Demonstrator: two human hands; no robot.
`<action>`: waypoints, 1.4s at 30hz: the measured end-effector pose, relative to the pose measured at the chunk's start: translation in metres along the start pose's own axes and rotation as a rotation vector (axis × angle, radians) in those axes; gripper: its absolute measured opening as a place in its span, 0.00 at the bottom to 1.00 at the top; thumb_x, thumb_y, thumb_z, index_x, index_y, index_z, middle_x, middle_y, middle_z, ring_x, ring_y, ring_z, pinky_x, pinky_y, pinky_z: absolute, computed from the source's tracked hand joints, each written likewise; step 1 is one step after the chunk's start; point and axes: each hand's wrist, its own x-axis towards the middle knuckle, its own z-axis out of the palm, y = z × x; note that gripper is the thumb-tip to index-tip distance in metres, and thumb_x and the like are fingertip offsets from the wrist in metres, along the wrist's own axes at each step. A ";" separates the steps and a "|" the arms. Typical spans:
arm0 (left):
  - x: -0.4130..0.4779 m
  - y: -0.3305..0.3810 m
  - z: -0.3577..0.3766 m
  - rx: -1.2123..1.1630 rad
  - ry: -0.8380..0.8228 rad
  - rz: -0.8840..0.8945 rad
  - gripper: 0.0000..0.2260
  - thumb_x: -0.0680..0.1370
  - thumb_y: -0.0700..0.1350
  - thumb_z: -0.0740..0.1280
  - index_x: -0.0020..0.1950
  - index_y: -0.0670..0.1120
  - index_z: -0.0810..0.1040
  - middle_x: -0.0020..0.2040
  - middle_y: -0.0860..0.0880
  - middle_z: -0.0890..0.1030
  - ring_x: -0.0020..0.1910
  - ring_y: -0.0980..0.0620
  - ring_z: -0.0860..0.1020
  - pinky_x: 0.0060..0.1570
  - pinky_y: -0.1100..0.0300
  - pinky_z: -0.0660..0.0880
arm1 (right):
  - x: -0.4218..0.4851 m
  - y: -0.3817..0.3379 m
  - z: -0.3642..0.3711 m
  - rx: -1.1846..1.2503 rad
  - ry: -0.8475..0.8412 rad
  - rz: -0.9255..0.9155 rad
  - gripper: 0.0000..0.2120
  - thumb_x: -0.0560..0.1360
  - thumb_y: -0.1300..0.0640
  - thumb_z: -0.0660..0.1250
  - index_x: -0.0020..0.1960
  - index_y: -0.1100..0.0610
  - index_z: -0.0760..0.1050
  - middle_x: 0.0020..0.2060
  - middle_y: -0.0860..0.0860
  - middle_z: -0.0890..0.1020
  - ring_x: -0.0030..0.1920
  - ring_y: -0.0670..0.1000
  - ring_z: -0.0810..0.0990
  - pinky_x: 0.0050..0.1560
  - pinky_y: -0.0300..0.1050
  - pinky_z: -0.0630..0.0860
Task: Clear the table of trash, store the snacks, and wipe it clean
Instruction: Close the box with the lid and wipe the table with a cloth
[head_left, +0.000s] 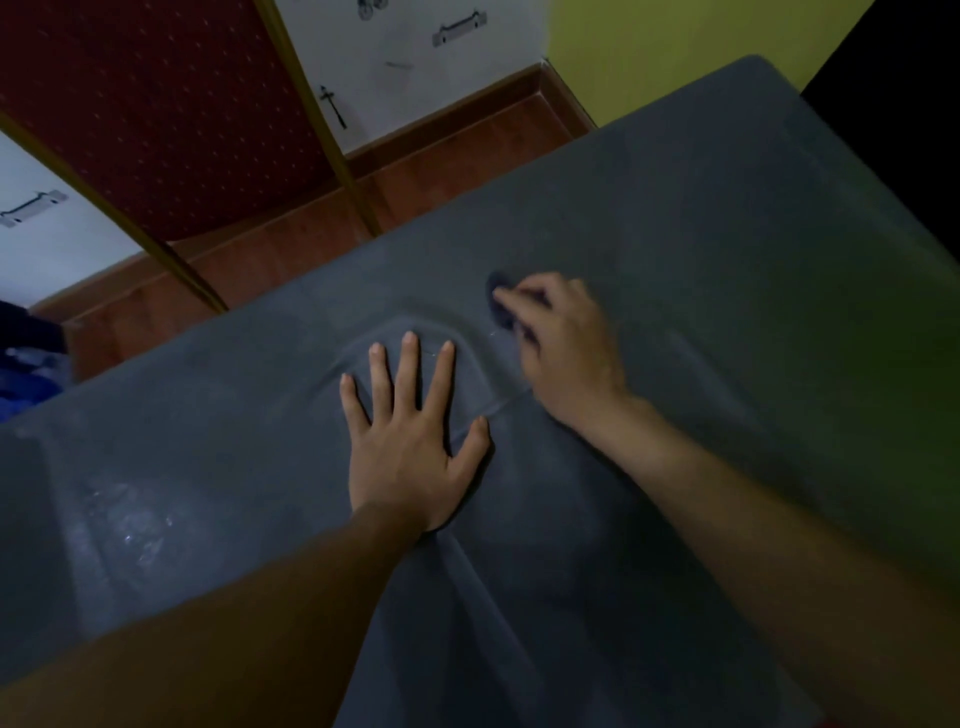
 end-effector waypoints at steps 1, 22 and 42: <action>0.000 0.000 0.000 0.000 0.000 0.002 0.33 0.79 0.67 0.46 0.80 0.57 0.42 0.81 0.49 0.41 0.79 0.43 0.37 0.75 0.36 0.42 | -0.005 0.002 0.000 -0.001 -0.058 -0.093 0.21 0.72 0.67 0.69 0.64 0.56 0.80 0.54 0.55 0.79 0.49 0.58 0.75 0.48 0.51 0.74; -0.001 -0.001 -0.002 -0.058 0.019 0.020 0.34 0.78 0.68 0.45 0.81 0.55 0.43 0.81 0.48 0.42 0.79 0.42 0.37 0.75 0.36 0.39 | -0.009 -0.016 -0.004 -0.166 0.164 0.365 0.21 0.72 0.64 0.68 0.62 0.49 0.80 0.57 0.52 0.79 0.53 0.59 0.75 0.51 0.53 0.74; 0.002 -0.113 -0.004 -0.118 0.135 -0.143 0.26 0.83 0.58 0.44 0.81 0.53 0.48 0.81 0.49 0.48 0.80 0.45 0.43 0.78 0.45 0.42 | -0.032 -0.090 0.035 -0.119 -0.163 -0.178 0.27 0.69 0.68 0.69 0.66 0.53 0.79 0.58 0.54 0.79 0.48 0.58 0.75 0.46 0.52 0.73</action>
